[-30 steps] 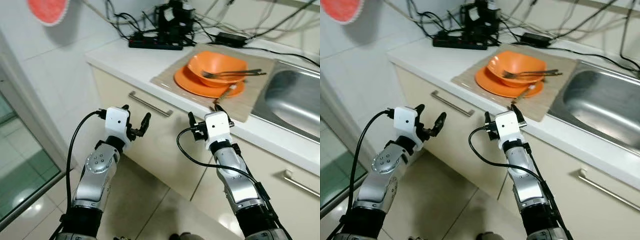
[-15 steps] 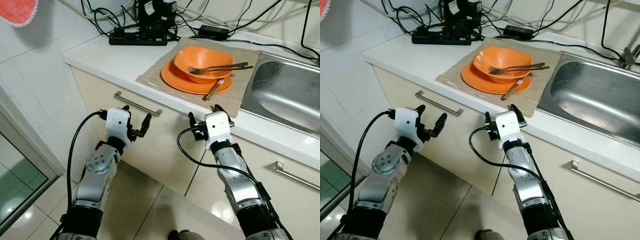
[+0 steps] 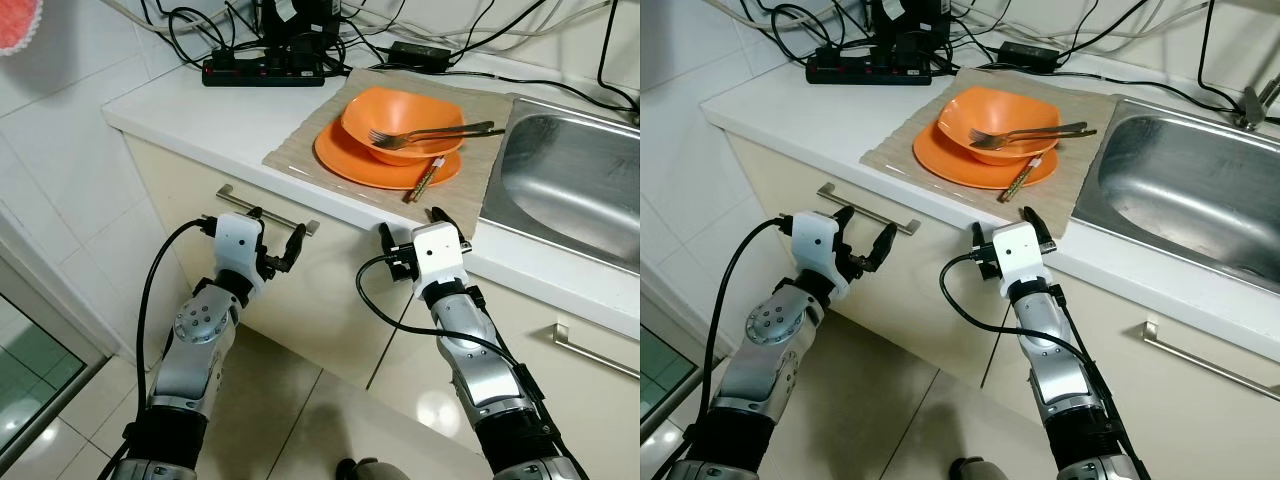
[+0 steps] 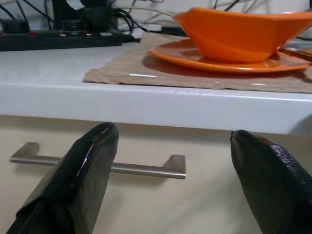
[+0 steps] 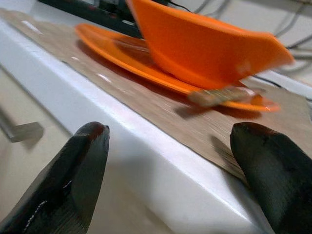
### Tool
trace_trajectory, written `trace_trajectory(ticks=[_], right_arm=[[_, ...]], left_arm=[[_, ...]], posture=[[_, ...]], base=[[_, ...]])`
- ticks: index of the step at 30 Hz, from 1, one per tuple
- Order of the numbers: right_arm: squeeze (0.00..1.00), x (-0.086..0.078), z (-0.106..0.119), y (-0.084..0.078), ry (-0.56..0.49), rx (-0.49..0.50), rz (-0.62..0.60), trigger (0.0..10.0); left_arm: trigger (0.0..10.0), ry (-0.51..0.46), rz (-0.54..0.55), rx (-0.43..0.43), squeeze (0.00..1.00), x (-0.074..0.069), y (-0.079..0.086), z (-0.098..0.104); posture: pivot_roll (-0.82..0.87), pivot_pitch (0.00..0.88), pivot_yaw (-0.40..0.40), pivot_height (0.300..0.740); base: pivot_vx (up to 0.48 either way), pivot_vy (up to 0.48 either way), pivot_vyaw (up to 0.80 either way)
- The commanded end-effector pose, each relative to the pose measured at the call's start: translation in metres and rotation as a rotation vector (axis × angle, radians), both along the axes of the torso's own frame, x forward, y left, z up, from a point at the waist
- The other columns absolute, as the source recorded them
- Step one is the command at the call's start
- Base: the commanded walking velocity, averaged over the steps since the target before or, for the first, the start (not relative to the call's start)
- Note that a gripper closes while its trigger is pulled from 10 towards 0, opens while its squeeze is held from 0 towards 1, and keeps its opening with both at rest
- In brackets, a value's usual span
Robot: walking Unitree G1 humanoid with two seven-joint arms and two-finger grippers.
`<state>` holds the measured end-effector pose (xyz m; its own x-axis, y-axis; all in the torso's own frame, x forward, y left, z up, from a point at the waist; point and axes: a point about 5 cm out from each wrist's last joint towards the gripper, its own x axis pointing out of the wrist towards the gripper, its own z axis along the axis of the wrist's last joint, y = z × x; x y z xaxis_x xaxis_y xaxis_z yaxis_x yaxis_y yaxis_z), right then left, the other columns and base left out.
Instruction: Kitchen organization
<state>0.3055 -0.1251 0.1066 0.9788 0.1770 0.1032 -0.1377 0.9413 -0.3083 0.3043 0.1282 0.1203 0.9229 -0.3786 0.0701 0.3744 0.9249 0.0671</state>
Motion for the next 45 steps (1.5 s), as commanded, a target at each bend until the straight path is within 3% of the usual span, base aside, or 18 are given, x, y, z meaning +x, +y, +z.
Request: trace_trajectory(ticks=[1,15,22,30,45], right_arm=[[0.0,0.0003,0.0014,0.0037,-0.013,-0.012,0.011,10.0],[0.0,0.0006,0.0004,0.0027,-0.004,0.005,0.0,10.0],[0.0,-0.0008,-0.0012,0.0023,0.002,0.005,-0.004,10.0],[0.0,-0.001,-0.0018,0.0014,0.006,0.01,-0.006,10.0],[0.0,-0.0003,-0.0039,0.0005,0.034,0.029,-0.011,10.0]], left_arm=[[10.0,-0.004,-0.009,-0.005,0.0,-0.0001,-0.0009,0.0003],[10.0,-0.006,-0.042,-0.02,0.0,0.0004,-0.0024,0.0026],[10.0,0.001,-0.051,-0.051,0.0,0.0005,-0.002,0.0026],[10.0,-0.006,-0.042,-0.03,0.0,0.001,-0.0013,0.0035],[10.0,-0.007,-0.036,-0.021,0.0,0.0012,-0.0003,0.0027]], posture=[[-0.03,0.0,-0.016,0.715],[-0.03,0.0,-0.005,0.715],[-0.03,0.0,-0.003,0.715],[-0.03,0.0,-0.003,0.715],[-0.03,0.0,-0.004,0.715]], base=[[0.0,0.0,0.0],[0.0,0.0,0.0],[-0.382,0.0,0.0],[0.0,0.0,0.0],[0.0,0.0,-0.66]])
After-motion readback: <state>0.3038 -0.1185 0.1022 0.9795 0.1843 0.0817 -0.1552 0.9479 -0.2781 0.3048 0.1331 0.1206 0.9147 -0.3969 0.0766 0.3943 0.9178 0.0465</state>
